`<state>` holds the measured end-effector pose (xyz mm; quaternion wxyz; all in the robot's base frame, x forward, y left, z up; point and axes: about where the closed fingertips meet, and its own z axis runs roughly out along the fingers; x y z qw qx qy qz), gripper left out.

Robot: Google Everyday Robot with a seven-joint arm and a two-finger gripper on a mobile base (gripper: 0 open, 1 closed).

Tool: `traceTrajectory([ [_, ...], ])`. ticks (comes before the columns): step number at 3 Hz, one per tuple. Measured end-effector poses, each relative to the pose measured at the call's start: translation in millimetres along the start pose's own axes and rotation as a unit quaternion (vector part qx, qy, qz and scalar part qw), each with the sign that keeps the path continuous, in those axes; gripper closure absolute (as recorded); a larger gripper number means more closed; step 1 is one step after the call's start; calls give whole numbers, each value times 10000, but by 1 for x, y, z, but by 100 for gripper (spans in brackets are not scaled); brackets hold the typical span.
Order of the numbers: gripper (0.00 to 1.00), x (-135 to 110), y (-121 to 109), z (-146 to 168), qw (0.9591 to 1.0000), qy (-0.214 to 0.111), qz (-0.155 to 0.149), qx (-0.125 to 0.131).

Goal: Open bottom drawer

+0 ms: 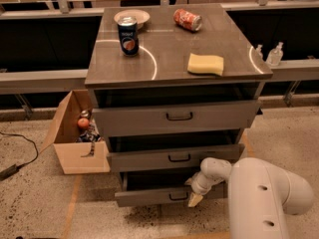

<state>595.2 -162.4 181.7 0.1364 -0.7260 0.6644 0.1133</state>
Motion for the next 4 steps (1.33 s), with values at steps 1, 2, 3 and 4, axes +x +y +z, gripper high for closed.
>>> traceTrajectory([
  [1, 0, -13, 14, 5, 9990, -145, 216, -370],
  [2, 0, -18, 22, 13, 9973, -142, 378, -607],
  [3, 0, -18, 41, 21, 9921, -8, 660, -1066],
  [4, 0, -17, 52, 21, 9886, 36, 777, -1286],
])
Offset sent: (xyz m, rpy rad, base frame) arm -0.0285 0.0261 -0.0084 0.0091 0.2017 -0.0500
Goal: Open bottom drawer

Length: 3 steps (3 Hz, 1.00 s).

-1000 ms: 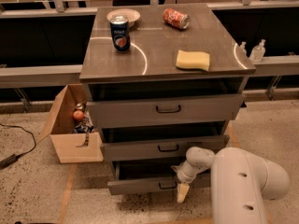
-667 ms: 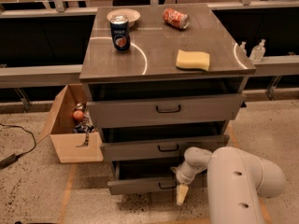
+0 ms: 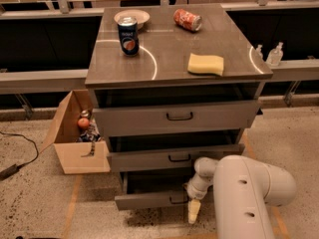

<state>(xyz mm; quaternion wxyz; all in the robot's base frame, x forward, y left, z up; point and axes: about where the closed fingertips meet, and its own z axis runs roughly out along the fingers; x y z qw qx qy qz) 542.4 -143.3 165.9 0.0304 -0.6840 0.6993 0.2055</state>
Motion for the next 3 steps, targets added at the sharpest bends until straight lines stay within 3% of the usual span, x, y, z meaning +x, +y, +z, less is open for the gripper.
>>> traceTrajectory([
  [1, 0, -1, 1, -4, 10000, 0, 0, -1],
  [3, 0, -3, 67, -22, 9954, 253, 371, -843],
])
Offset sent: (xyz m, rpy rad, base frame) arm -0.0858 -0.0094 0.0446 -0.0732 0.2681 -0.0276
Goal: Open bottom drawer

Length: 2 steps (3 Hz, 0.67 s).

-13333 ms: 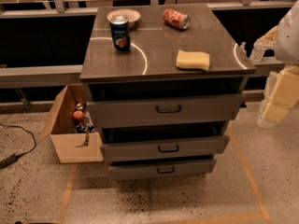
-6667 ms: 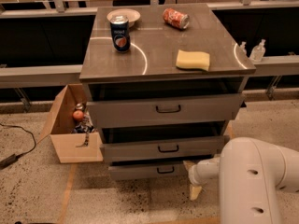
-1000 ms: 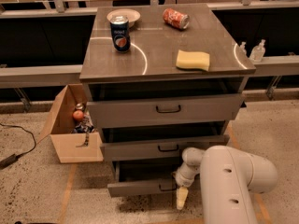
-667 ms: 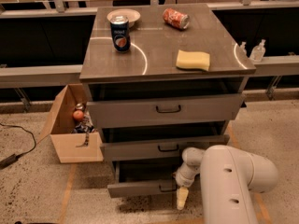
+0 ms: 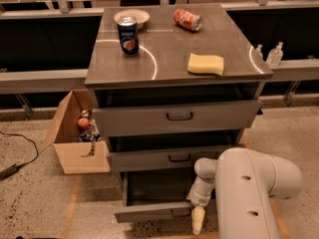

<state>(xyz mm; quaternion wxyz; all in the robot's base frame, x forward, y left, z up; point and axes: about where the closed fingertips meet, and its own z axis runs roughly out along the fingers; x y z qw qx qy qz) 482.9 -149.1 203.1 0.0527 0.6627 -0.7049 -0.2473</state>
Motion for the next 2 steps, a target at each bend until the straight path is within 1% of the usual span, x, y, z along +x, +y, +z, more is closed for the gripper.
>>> traceTrajectory([
  [1, 0, -3, 13, -14, 9999, 120, -15, -84],
  [2, 16, -1, 10, -34, 9992, 309, -7, 267],
])
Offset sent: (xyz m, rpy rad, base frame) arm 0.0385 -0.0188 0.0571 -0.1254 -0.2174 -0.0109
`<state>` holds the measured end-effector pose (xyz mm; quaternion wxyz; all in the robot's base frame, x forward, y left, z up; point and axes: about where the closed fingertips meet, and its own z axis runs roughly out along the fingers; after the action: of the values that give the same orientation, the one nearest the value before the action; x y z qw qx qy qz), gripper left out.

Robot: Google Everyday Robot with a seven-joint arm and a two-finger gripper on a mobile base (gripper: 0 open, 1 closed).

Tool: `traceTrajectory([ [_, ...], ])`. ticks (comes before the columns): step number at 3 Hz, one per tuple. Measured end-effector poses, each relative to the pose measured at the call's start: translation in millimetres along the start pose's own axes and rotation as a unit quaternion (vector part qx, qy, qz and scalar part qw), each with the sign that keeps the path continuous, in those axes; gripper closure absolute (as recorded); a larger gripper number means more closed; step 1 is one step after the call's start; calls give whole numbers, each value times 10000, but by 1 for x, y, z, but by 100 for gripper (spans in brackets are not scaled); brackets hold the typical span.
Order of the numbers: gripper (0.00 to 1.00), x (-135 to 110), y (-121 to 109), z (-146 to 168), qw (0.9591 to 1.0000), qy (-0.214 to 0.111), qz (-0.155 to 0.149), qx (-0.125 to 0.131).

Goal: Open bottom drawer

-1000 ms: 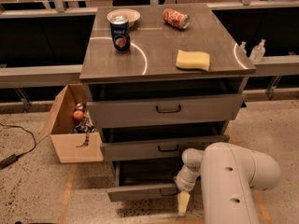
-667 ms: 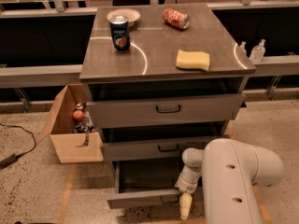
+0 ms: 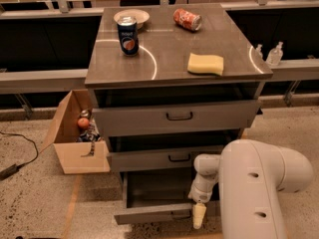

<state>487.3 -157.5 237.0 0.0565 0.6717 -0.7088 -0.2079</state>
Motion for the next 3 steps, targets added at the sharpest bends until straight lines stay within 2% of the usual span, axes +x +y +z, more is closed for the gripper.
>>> traceTrajectory([
  [1, 41, 13, -25, -13, 9970, 311, -42, 705],
  [2, 72, 33, -68, -30, 9849, 735, -128, 1560],
  [3, 95, 45, -93, -38, 9747, 977, -196, 2002],
])
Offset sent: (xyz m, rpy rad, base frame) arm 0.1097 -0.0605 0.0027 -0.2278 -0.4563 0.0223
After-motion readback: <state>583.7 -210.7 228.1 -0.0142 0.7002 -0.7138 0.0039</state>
